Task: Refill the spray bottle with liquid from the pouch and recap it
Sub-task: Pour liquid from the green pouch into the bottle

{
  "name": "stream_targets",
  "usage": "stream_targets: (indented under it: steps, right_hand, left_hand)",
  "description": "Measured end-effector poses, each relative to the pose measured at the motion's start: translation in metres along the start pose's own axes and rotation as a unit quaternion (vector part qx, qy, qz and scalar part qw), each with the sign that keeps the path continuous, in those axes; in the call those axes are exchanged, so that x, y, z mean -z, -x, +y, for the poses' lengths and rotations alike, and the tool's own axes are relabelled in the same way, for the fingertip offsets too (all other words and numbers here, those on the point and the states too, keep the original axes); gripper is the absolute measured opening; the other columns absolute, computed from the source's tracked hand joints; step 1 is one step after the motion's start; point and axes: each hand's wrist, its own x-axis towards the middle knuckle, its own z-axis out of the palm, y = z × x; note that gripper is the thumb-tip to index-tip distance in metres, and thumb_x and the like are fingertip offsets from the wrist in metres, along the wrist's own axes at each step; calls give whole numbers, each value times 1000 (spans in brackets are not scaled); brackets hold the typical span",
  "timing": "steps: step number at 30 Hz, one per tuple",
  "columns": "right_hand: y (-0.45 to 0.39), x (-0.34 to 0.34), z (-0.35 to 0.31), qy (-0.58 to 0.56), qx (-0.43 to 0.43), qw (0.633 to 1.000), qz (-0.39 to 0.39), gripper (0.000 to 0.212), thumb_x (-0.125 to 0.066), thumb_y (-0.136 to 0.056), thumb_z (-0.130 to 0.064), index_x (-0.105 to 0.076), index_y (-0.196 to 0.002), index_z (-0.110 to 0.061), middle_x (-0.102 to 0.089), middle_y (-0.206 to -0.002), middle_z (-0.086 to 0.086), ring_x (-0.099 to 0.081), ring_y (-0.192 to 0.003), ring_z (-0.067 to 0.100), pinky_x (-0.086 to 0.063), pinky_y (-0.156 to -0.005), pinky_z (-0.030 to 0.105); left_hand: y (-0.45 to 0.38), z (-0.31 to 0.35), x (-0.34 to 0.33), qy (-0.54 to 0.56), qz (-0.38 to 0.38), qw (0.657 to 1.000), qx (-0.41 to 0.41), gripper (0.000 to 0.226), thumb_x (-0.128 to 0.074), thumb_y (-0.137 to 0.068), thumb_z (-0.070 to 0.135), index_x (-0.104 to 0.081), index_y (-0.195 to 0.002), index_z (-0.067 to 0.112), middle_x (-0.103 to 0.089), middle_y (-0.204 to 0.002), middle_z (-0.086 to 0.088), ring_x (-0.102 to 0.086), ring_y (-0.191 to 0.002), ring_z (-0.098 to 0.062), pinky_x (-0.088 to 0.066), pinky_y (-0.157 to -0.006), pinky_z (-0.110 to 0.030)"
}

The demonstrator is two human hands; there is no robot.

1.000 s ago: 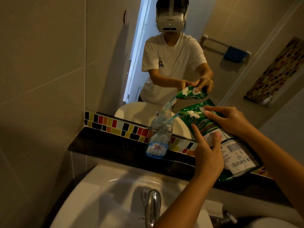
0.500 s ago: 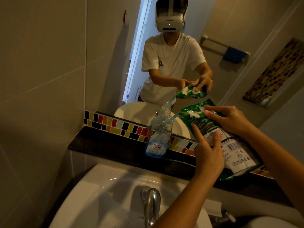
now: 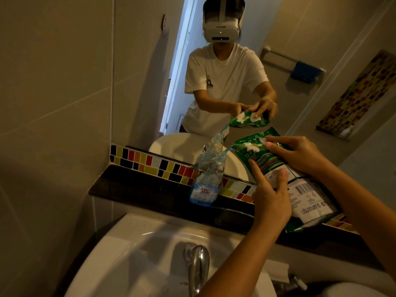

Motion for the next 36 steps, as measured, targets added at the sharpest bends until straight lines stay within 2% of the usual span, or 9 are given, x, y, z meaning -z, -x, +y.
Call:
stream_targets:
  steps: [9,18,23,36]
  right_hand:
    - [0,2,0,-5,-7,1000,-10,43,-52,-87,-49,-58,-127,-34,-66,-117,6,-64,-77,2,-46,-60,15]
    - [-2,2,0,11,-1,1000,-4,44,-52,-87,-51,-59,-127,-35,-65,-122,5,-63,-79,3,-48,-66,19]
    - [-2,3,-1,16,-1,1000,-3,44,-52,-87,-51,-59,-127,-34,-66,-120,5,-61,-77,0,-45,-63,16]
    - [-2,3,0,11,-3,1000,-3,45,-52,-86,-52,-59,-127,-34,-65,-122,5,-63,-79,6,-45,-64,17]
  left_hand:
    - [-3,-2,-1,3,1,1000,-1,75,-38,-98,50,14,-151,39,-48,-145,-9,-45,-67,7,-39,-47,3]
    - [-5,-4,-3,4,4,1000,1,75,-38,-98,50,14,-151,39,-48,-146,-8,-44,-69,9,-38,-48,6]
    - [-5,-4,-3,4,5,1000,-1,75,-39,-98,50,13,-151,40,-49,-144,-7,-45,-69,9,-39,-48,5]
    - [-6,-4,-4,4,3,1000,3,75,-38,-98,51,15,-150,40,-51,-142,-10,-46,-69,7,-40,-47,4]
